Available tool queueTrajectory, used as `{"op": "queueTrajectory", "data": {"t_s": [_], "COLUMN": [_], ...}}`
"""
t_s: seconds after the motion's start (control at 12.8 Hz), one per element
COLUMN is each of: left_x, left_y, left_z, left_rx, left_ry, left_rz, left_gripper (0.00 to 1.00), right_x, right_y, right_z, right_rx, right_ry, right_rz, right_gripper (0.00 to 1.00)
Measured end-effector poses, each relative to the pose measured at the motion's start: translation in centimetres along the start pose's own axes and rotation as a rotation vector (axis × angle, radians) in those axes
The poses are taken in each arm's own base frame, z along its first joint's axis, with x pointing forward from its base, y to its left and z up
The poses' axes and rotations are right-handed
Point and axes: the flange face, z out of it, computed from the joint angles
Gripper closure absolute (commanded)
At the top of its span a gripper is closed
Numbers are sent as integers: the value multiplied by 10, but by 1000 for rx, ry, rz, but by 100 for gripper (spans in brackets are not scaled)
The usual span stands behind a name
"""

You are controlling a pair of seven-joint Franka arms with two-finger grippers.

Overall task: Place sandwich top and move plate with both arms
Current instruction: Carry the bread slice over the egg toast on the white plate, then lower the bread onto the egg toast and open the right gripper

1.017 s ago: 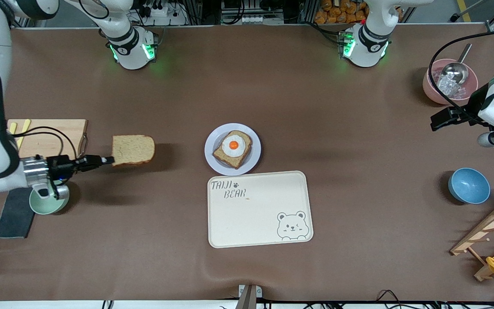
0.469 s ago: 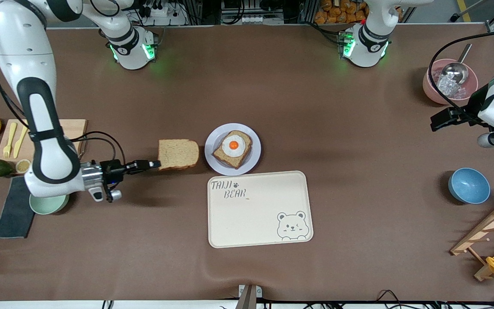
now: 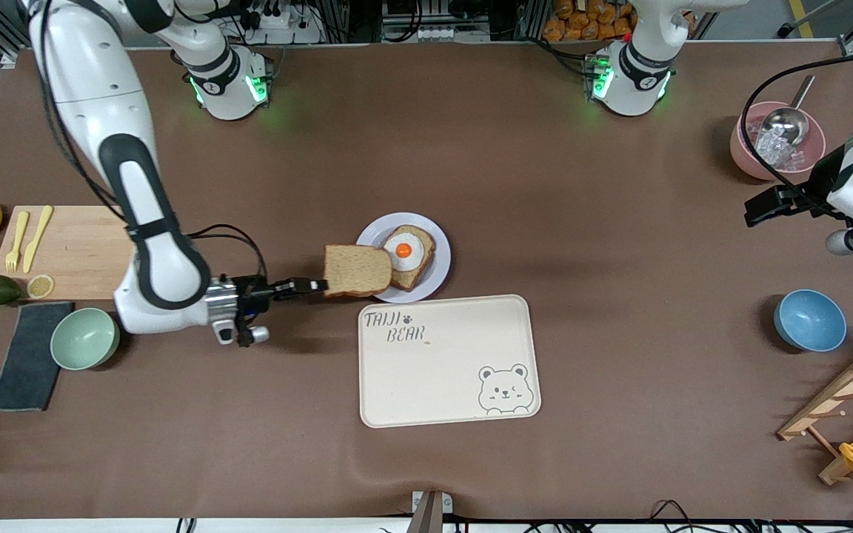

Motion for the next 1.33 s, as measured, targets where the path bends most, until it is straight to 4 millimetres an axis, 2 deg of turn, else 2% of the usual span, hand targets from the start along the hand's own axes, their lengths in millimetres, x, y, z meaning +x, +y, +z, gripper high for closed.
{"op": "queueTrajectory", "data": {"t_s": [0.16, 0.31, 0.7, 1.02, 1.33], "left_x": [0, 0, 0, 1, 3], "left_y": [-1, -2, -1, 1, 1], "left_z": [0, 0, 0, 1, 4], "left_rx": [0, 0, -1, 0, 0], "left_ry": [0, 0, 1, 0, -1], "left_rz": [-2, -3, -3, 1, 0], "left_gripper": [0, 0, 0, 0, 0], "right_x": [0, -4, -11, -17, -25], "right_y": [-8, -9, -1, -7, 4], "right_z": [31, 45, 56, 82, 87], "right_rx": [15, 27, 43, 42, 38], "right_ry": [6, -4, 0, 13, 2], "right_rz": [10, 21, 48, 59, 61], "right_gripper": [100, 100, 100, 100, 100]}}
